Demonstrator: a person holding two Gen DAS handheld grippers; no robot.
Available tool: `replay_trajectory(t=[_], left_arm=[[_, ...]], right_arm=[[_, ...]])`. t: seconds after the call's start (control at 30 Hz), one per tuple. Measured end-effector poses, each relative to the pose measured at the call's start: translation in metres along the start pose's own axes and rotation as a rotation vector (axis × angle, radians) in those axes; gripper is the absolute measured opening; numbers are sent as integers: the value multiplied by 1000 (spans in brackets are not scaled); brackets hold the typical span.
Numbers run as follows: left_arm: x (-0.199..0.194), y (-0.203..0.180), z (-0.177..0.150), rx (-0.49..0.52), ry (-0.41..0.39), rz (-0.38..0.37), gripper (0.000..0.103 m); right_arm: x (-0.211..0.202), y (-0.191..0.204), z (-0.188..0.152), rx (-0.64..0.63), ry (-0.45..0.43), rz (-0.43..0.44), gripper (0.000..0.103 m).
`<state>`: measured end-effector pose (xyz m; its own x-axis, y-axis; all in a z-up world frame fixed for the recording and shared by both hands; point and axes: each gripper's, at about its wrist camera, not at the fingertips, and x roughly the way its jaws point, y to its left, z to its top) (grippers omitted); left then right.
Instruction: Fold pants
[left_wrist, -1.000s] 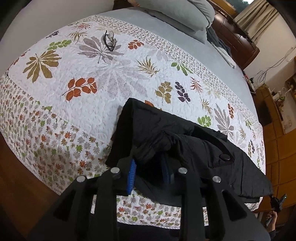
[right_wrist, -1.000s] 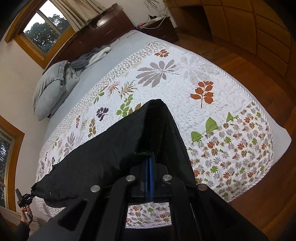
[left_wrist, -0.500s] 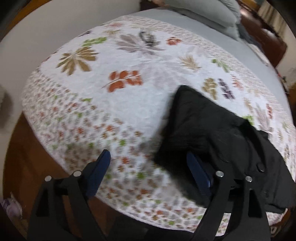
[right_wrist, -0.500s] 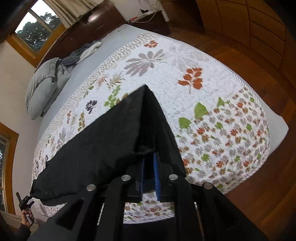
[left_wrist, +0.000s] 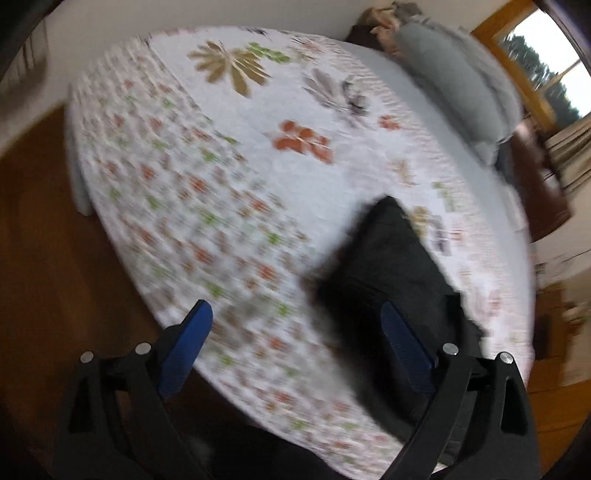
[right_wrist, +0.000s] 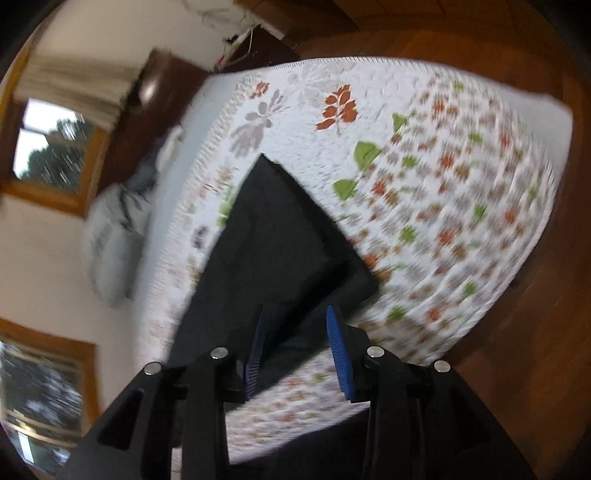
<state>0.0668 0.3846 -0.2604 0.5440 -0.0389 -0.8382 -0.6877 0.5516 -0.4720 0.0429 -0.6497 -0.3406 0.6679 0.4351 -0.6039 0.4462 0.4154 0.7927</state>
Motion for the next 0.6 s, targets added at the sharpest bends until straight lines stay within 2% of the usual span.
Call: replay_trajectory(t=[0.1,0.2,0.27,0.33,0.47,0.6], left_arm=[[16,-6,-17,-59,64,-124,94],[28,-14,-30,-83,106,-189,94],[34,-20,-35,-101,119,-223,94],[39,-25,-39,-113,129,-238,94],[50,-38,-43,-102,149,-239,94],[58,-46,-37,-111,132,-228,94]], right_arm=[[13,0,-3,47,15,50,37],[33,0,-5,84,30,62,38],[40,-1,-6,105,25,58,43],[48,-5,-5,133,20,52,47],[60,-10,-6,165,18,47,48],[64,-11,-4,175,11,54,48]])
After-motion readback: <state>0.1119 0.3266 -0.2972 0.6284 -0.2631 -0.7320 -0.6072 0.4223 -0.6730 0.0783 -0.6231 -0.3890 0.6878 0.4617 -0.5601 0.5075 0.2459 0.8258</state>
